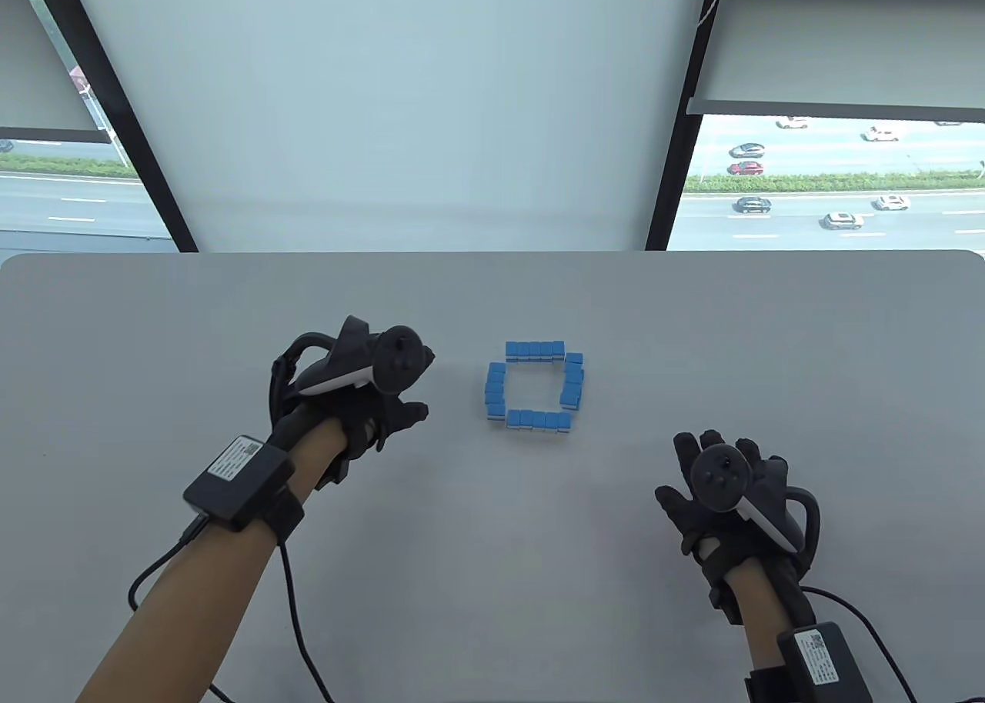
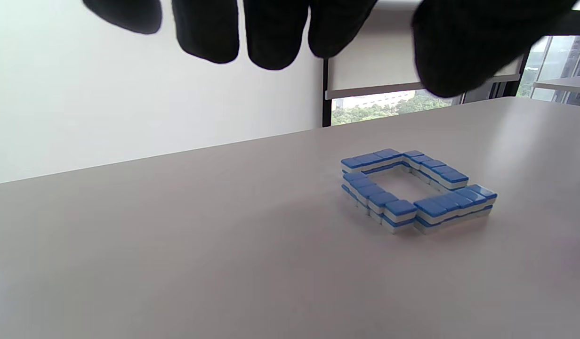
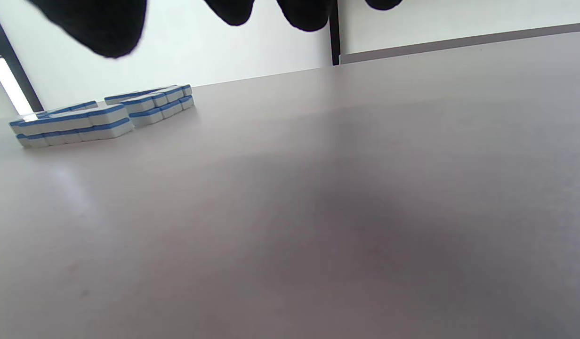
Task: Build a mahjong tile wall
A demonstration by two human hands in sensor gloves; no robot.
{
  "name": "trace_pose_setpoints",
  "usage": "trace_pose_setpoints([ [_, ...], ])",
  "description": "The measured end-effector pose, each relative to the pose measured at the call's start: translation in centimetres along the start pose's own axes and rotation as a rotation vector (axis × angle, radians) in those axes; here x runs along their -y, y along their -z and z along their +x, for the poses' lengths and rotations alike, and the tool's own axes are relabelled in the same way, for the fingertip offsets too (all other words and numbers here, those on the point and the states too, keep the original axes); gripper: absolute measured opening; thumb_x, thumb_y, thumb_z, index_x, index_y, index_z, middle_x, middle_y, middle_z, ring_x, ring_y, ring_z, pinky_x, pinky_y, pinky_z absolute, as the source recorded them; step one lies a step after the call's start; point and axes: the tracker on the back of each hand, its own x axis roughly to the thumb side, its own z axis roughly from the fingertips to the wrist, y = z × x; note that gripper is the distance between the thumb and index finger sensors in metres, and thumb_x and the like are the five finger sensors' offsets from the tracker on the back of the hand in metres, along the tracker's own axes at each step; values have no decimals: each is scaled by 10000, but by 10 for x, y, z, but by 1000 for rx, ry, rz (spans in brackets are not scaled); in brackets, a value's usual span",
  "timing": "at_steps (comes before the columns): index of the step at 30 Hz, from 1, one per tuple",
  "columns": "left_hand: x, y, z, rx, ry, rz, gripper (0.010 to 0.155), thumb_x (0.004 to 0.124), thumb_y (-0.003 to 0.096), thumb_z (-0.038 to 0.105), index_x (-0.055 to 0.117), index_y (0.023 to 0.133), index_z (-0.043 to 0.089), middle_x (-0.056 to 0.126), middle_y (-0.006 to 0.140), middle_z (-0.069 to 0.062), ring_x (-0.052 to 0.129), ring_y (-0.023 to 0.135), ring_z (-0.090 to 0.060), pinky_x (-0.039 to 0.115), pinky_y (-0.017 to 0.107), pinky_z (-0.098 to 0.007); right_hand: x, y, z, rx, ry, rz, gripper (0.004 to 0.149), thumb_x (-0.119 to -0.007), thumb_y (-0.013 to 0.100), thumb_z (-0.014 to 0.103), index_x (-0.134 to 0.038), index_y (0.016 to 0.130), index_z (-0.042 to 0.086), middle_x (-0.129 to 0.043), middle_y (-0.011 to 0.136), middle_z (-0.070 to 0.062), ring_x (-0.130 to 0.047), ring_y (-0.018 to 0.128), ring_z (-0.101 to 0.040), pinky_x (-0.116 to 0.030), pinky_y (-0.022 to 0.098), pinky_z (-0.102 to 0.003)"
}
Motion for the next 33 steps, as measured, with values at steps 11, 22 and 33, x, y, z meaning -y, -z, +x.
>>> trace_pose_setpoints([
  [11, 42, -72, -8, -180, -179, 126, 840, 727, 418, 660, 384, 1111, 332, 410, 1195, -22, 411, 1092, -444, 408, 721, -717, 6, 2, -3, 1, 31, -53, 725, -646, 440, 677, -386, 1066, 419, -342, 1170, 73, -242, 1060, -377, -179, 668, -669],
  [22, 116, -72, -15, -232, -295, 99, 839, 705, 423, 667, 361, 1115, 341, 325, 1198, -51, 336, 1085, -473, 334, 698, -748, -2, 7, -4, -29, 0, -7, 759, -633, 440, 696, -351, 1083, 406, -255, 1178, 21, -185, 1041, -444, -146, 647, -693],
  [33, 132, -77, -21, -248, -314, 64, 820, 709, 419, 662, 409, 1110, 335, 357, 1191, -55, 367, 1078, -470, 344, 699, -740, -14, 12, -14, -77, -17, 63, 799, -623, 443, 709, -283, 1090, 388, -207, 1177, -15, -162, 1031, -470, -140, 641, -701],
])
